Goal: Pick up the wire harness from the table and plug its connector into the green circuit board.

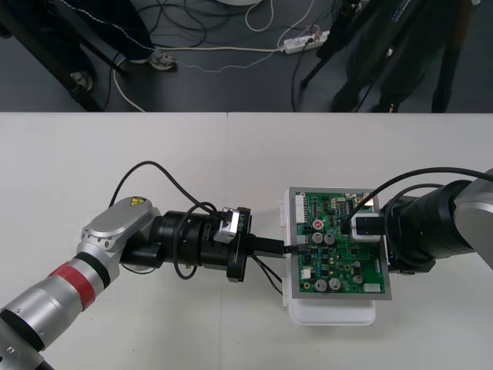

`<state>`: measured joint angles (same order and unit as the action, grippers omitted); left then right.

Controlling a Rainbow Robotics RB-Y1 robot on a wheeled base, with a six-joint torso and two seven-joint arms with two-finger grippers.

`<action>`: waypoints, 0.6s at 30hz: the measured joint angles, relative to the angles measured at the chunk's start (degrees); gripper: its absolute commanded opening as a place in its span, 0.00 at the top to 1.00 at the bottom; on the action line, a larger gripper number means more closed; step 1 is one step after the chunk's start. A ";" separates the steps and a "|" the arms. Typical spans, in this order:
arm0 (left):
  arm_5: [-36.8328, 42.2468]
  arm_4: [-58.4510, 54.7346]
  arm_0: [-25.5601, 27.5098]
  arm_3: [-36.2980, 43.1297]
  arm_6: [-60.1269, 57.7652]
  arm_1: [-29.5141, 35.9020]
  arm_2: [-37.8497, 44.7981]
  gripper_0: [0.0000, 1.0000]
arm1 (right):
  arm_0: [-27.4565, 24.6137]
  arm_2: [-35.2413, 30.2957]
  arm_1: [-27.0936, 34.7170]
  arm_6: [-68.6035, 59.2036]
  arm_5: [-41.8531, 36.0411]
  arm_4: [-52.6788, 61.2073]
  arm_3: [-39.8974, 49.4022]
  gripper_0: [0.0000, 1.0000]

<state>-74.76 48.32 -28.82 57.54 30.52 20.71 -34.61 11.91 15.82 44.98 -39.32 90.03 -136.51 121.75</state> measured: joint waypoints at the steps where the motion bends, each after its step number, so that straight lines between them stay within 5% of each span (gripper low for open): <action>1: 0.00 0.00 0.00 0.00 0.00 0.00 0.00 1.00 | 0.00 0.00 0.00 0.00 0.00 0.00 0.00 0.00; 18: 1.37 0.16 0.00 0.13 0.05 -0.14 -0.03 1.00 | 0.00 0.00 0.00 0.00 0.00 0.02 0.00 0.00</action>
<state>-73.39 48.48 -28.82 57.67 30.57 20.57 -34.64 11.91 15.82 44.98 -39.32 90.03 -136.50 121.75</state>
